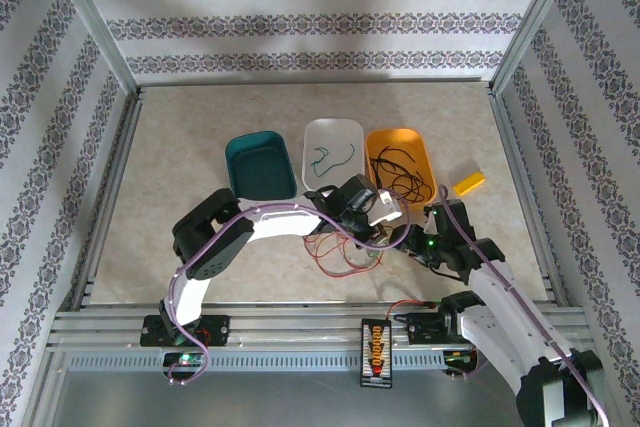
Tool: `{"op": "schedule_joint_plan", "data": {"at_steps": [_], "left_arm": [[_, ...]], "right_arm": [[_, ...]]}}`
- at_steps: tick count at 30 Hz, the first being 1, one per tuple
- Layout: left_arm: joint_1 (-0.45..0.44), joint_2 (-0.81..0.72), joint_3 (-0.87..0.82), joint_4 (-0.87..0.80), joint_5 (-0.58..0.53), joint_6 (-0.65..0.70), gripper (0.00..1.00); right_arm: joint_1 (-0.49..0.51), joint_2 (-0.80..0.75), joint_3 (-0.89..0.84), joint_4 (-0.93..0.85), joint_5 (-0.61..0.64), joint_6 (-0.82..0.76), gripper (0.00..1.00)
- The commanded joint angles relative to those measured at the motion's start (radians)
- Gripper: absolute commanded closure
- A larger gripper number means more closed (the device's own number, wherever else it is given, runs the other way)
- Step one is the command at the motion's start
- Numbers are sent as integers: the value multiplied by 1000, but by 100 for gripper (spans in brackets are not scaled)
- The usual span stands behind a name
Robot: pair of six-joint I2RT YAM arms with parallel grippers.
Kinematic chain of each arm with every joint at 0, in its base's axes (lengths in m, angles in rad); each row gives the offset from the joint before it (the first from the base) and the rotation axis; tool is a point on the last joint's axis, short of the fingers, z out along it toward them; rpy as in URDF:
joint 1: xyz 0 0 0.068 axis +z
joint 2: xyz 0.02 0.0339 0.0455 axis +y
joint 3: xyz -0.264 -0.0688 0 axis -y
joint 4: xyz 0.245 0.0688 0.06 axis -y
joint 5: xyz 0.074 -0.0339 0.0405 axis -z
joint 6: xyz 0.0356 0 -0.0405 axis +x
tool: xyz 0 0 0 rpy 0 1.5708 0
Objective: Untangle the cables
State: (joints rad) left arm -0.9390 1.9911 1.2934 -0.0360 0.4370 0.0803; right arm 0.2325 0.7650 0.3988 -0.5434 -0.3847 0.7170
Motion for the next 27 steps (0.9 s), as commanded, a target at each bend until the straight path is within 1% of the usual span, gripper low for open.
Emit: {"op": "schedule_joint_plan", "data": {"at_steps": [1,6,9,10,11,13,14,15,16,18,20,24,27], "left_arm": [[21,-106,-34,63,29,-35,100],[40,-185,-87,88,38,-59,100],[40,-212,-97,76,41,-59,100],[40,-220,-104,79,43,-62,100],[42,-230,-111,85,40,-67,100],[47,-247,-125,98,38,-82,100],[50,-257,-132,103,31,-91,100],[55,-267,-138,107,20,-99,100],[62,-280,-146,113,6,-109,100],[84,-314,-173,142,-39,-142,100],[127,-362,-220,204,-61,-206,100],[238,-450,-331,363,-22,-365,100],[300,-499,-385,413,0,-419,100]], "right_arm": [[27,0,-9,49,-37,-27,45],[55,30,-7,84,-48,-33,46],[74,50,1,94,-29,-33,49],[77,57,3,95,-24,-32,54],[80,65,3,97,-21,-33,62],[81,74,2,93,2,-29,85],[83,74,1,85,17,-26,93],[80,74,0,75,38,-22,98],[80,74,-1,60,62,-18,100],[75,74,-6,37,94,-9,100],[69,74,-13,22,113,-1,100],[49,73,-23,2,130,6,100],[35,86,-29,2,126,7,100]]}}
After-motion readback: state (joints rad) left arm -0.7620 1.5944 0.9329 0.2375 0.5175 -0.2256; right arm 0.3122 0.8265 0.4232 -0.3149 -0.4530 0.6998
